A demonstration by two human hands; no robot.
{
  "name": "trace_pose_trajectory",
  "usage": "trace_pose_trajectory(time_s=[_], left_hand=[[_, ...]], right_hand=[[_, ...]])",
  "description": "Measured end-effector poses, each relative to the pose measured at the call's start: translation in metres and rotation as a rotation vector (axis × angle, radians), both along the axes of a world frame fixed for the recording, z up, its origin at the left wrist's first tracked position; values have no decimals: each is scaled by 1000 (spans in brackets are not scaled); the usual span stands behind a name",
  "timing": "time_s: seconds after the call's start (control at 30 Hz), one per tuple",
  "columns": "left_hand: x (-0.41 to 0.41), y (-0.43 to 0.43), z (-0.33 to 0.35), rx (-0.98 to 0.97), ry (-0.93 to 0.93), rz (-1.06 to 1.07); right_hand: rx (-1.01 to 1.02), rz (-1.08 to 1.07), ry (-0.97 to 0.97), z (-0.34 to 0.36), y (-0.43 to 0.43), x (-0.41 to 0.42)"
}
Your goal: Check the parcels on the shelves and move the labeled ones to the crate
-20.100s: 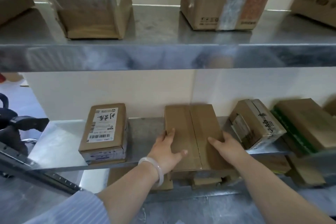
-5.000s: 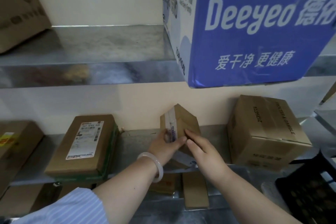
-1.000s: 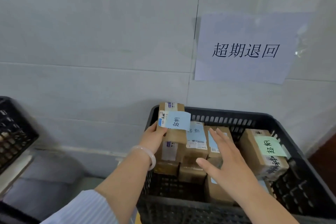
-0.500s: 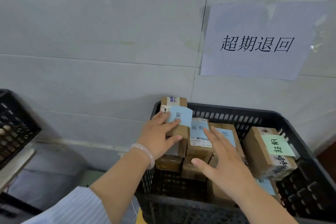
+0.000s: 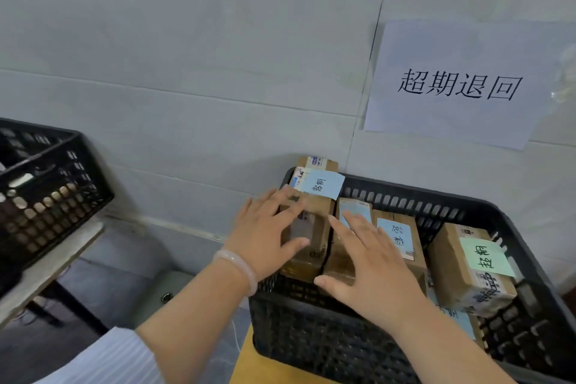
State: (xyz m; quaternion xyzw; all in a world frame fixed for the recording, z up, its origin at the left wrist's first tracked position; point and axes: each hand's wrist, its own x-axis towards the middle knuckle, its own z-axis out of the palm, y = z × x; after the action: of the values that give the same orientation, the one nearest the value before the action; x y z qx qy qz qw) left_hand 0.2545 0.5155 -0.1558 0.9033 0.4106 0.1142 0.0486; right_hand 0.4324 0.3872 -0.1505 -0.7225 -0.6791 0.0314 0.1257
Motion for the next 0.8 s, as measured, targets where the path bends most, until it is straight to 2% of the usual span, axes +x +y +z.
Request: trace_pose_trajectory(time_s=[0.17,0.4,0.63,0.8], left_hand=[[-73,-57,-10,81,-7,248],[-210,-176,-32,28,39,686],[-322,-302,-39,-6,27,1122],[-388,-372,-38,19,-17,1333]], right_hand=[[74,302,-4,2,4,-52],[-20,825,56,-32,-9,-180],[-36,1160,74,-43,-55,-323],[-27,1326,18,-33,-88,-416]])
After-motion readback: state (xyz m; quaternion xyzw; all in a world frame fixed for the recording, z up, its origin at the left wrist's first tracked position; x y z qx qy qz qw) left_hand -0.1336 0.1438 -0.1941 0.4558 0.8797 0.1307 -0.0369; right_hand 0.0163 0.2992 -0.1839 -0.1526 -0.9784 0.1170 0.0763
